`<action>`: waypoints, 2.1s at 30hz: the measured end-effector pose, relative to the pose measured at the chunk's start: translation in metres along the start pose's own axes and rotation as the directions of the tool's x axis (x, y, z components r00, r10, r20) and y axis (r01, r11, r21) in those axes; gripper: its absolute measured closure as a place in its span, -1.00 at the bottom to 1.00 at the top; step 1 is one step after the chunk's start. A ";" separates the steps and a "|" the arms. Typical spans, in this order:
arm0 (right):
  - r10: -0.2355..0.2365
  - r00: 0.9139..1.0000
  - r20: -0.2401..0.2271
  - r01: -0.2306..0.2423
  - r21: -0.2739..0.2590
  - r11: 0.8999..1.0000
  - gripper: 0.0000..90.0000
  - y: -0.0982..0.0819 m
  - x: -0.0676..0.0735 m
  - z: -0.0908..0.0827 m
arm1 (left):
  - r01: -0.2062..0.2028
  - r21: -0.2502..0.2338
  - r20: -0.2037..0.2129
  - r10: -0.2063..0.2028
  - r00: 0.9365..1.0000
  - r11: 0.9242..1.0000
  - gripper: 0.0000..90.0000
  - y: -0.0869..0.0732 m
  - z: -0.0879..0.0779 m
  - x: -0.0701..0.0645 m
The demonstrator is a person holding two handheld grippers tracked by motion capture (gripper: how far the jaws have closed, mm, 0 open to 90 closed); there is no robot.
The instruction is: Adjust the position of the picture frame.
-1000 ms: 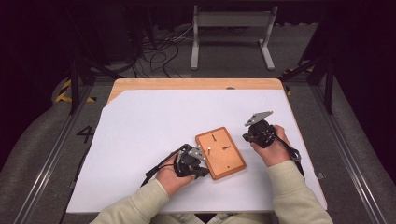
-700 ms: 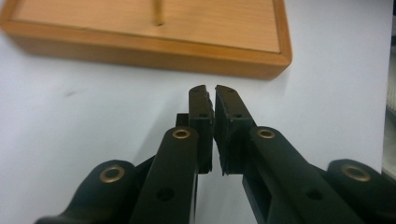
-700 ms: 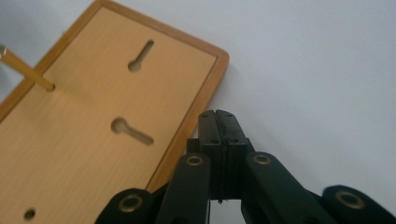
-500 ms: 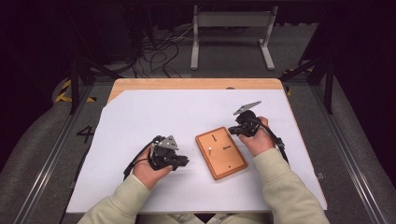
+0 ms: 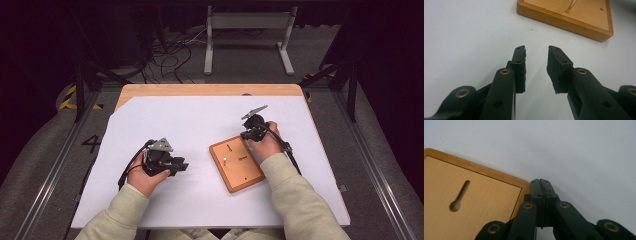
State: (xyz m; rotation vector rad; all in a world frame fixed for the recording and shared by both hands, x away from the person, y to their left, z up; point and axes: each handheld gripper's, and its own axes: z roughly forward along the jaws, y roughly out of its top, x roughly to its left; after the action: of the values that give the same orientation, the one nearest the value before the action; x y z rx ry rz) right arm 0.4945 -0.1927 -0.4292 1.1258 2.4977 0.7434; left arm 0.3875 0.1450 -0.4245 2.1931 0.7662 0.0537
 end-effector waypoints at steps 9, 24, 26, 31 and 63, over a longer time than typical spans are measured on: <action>-0.087 0.994 -0.070 0.086 -0.012 0.996 1.00 0.019 0.029 0.010 | 0.006 -0.003 0.006 -0.006 1.000 1.000 0.52 0.000 0.000 0.001; -0.263 0.947 -0.186 0.242 -0.133 0.961 1.00 0.032 0.081 0.004 | 0.054 -0.019 -0.009 -0.055 0.998 0.998 0.52 -0.008 -0.009 0.014; -0.276 0.936 -0.217 0.247 -0.152 0.957 1.00 0.025 0.083 -0.015 | 0.059 -0.018 -0.009 -0.059 0.998 0.998 0.52 -0.008 -0.009 0.016; -0.338 0.893 -0.298 0.289 -0.196 0.937 1.00 -0.010 0.100 -0.052 | 0.042 -0.011 -0.018 -0.042 0.999 0.999 0.52 -0.008 -0.008 0.014; -0.377 0.883 -0.280 0.399 0.027 0.916 1.00 -0.075 0.099 -0.057 | 0.023 0.026 -0.008 -0.023 1.000 0.999 0.56 -0.006 0.000 0.013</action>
State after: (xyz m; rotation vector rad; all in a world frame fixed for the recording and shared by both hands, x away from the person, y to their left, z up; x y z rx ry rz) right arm 0.3584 -0.1786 -0.4306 0.5351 2.8784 0.7180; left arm 0.3950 0.1546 -0.4311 2.2101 0.8001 0.0407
